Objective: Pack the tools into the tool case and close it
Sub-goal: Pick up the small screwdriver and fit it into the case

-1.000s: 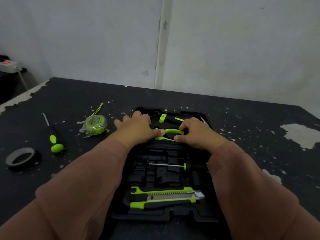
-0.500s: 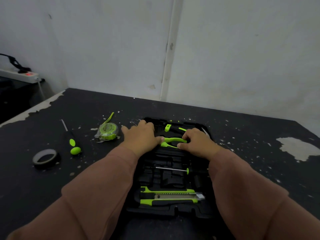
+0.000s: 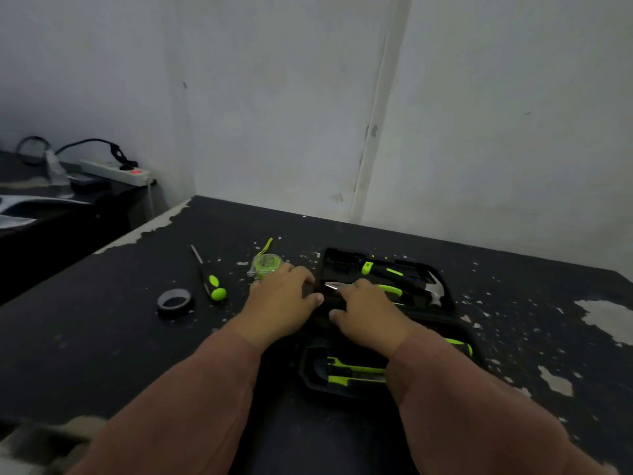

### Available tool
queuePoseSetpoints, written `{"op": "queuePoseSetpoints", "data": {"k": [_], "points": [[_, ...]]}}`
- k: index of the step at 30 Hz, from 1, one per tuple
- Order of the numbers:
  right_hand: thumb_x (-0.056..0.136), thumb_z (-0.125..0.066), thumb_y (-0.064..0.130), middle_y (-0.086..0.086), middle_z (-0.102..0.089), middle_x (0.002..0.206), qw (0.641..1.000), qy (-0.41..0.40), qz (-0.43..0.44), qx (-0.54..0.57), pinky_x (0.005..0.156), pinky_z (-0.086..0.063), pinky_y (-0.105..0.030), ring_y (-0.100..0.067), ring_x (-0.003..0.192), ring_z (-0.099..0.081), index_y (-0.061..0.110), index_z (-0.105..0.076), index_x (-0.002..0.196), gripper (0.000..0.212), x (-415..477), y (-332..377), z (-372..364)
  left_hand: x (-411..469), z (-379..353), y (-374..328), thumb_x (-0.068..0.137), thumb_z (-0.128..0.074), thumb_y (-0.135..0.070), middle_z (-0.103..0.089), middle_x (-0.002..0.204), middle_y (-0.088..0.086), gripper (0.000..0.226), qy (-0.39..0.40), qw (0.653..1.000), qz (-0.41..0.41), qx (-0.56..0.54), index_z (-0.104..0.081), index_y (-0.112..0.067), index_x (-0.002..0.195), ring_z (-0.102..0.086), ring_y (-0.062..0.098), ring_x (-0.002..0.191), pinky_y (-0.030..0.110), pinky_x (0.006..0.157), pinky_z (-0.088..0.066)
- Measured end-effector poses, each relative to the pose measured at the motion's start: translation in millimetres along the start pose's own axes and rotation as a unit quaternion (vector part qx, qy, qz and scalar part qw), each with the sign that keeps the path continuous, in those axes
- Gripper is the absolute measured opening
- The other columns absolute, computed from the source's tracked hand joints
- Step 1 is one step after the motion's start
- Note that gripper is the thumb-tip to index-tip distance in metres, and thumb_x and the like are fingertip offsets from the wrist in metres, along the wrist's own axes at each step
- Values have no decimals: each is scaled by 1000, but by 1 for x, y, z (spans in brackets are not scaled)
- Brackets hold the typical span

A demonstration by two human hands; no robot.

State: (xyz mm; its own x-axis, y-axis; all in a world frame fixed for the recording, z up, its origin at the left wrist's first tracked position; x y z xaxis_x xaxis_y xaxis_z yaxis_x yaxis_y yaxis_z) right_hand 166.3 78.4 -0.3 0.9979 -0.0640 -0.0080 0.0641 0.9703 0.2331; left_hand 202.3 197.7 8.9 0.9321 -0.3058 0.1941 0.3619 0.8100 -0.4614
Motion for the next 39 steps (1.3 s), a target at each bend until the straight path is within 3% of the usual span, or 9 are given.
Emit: {"op": "queuePoseSetpoints", "data": {"k": [6, 12, 16, 18, 22, 26, 30, 34, 39], "points": [[88, -51, 32, -16, -45, 129, 996, 12, 86, 25, 103, -36, -36, -34, 122, -43, 11, -49, 126, 44, -5, 81, -8, -20, 40, 60, 87, -57, -25, -54, 116, 1, 23, -96, 992, 32, -73, -62, -23, 109, -52, 23, 110, 40, 95, -43], [87, -55, 27, -15, -50, 130, 990, 70, 90, 77, 95, -42, -33, -31, 119, -49, 9, -52, 124, 41, 11, 130, -37, -29, 64, 118, 90, -46, -10, -53, 119, 6, 26, -167, 972, 125, -103, -63, -13, 109, -53, 23, 110, 28, 87, -37], [83, -51, 14, -19, -57, 121, 986, 71, 72, 131, 91, -46, -35, -34, 112, -54, 5, -56, 115, 33, 30, 148, -54, -25, 53, 129, 91, -45, -9, -53, 127, 8, 32, -147, 972, 154, -95, -61, -11, 118, -53, 24, 115, 25, 91, -33], [82, -48, 9, -20, -60, 115, 983, 65, 59, 161, 85, -45, -33, -35, 108, -56, 3, -56, 109, 29, 39, 152, -59, -18, 48, 130, 88, -44, -6, -58, 122, 13, 30, -136, 973, 155, -108, -66, -7, 109, -57, 27, 106, 30, 85, -39], [87, -46, 12, -18, -55, 129, 978, 62, 63, 190, 98, -41, -34, -34, 122, -49, 8, -47, 130, 43, 55, 158, -66, -14, 45, 135, 86, -43, -3, -66, 101, 14, 25, -131, 973, 156, -105, -68, -2, 92, -59, 27, 89, 28, 69, -35], [88, -49, 16, -16, -63, 116, 974, 39, 46, 218, 90, -46, -35, -32, 109, -57, 11, -56, 118, 31, 62, 152, -67, -17, 42, 130, 88, -44, -4, -68, 105, 14, 30, -132, 973, 141, -124, -69, -6, 103, -61, 28, 97, 27, 76, -41], [86, -50, 16, -17, -63, 105, 970, 1, 27, 242, 71, -37, -29, -30, 95, -57, 8, -55, 99, 16, 59, 146, -59, -20, 43, 126, 87, -45, 0, -66, 109, 16, 31, -126, 968, 134, -171, -69, -4, 105, -60, 28, 100, 22, 74, -39], [82, -53, 16, -14, -64, 102, 961, -24, 6, 276, 75, -43, -33, -29, 91, -57, 10, -56, 96, 15, 52, 140, -50, -23, 45, 123, 89, -46, 0, -64, 116, 11, 32, -121, 961, 141, -203, -68, -7, 110, -57, 21, 108, 18, 79, -34], [78, -56, 13, -10, -65, 101, 934, -50, -29, 353, 70, -41, -26, -24, 90, -57, 6, -62, 93, 18, 42, 120, -28, -23, 43, 114, 88, -49, -5, -60, 113, 0, 29, -125, 957, 106, -240, -69, -20, 103, -57, 11, 98, 23, 85, -42]]}}
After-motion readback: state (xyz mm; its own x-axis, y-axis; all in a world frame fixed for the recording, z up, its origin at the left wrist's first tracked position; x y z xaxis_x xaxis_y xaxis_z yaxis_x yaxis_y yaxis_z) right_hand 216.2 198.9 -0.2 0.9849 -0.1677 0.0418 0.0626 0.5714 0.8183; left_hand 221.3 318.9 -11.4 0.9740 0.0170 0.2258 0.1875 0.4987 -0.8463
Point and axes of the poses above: each hand's wrist, its own x-axis towards the middle knuckle, its own z-axis out of the back of the hand, y = z × x, the point moved 10 cm from there along x, towards the middle knuckle
